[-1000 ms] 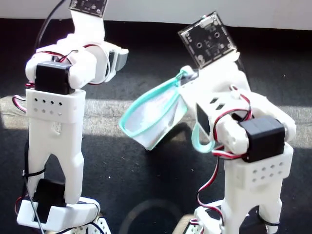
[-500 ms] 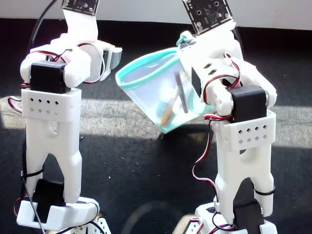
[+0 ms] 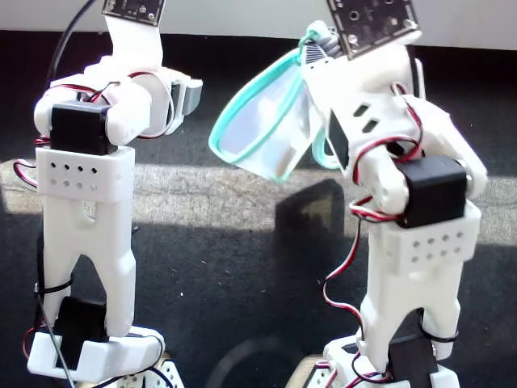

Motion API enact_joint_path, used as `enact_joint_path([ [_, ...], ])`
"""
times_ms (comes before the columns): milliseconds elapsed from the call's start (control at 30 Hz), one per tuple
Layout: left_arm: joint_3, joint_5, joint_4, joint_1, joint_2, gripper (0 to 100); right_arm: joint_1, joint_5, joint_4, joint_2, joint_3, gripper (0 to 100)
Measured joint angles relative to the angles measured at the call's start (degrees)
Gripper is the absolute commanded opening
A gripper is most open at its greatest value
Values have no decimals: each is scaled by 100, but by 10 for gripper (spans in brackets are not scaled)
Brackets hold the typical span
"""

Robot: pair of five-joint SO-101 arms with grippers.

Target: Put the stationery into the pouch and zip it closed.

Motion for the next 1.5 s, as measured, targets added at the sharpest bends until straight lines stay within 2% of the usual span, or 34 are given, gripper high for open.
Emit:
enact_joint_path([
  [200, 0, 0, 0, 343, 0, 224, 0, 0, 141, 9, -141, 5],
  [300, -9, 0, 53, 765, 0, 224, 0, 0, 141, 26, -141, 5],
  [533, -9, 0, 809, 1732, 0, 224, 0, 0, 176, 475, -193, 5],
  [667, -9, 0, 835, 2119, 0, 224, 0, 0, 176, 712, -193, 5],
  [833, 35, 0, 800, 2233, 70, 224, 0, -914, 185, 1029, -193, 5],
  [967, 484, 0, 352, 2233, 448, 224, 18, -1547, 615, 1284, -202, 5],
  [1133, 862, 35, -123, 2242, 791, 224, 35, -1653, 1187, 1407, -220, 5],
  [1233, 879, 316, -334, 2277, 826, 224, 35, -1653, 1398, 1407, -237, 5],
  [1500, 897, 510, -431, 2286, 835, 224, 158, -2031, 2233, 1389, -448, 5],
])
